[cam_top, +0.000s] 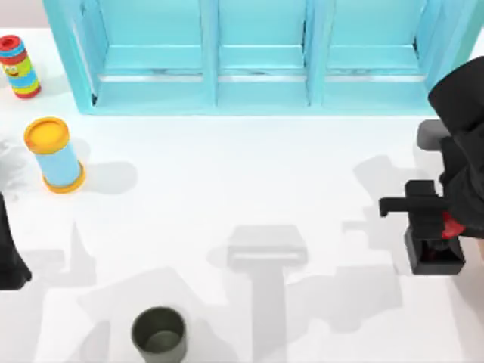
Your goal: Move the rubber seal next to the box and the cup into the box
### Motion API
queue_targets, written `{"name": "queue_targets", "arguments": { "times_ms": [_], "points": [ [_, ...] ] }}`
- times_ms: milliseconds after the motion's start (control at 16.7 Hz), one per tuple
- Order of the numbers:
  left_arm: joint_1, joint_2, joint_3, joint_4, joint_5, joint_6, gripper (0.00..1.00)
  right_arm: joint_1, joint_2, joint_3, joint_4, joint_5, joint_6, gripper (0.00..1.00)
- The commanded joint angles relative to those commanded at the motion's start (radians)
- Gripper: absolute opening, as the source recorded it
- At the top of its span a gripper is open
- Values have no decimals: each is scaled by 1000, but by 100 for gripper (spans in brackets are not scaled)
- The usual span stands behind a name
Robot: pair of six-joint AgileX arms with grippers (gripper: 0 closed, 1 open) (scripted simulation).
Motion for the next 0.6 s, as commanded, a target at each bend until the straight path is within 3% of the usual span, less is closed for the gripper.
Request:
{"name": "queue_targets", "arguments": {
  "times_ms": [60,600],
  "points": [
    [0,0,0,0,0,0,100,0,0,0,0,0,0,0],
    [0,0,0,0,0,0,100,0,0,0,0,0,0,68]
  ]
}}
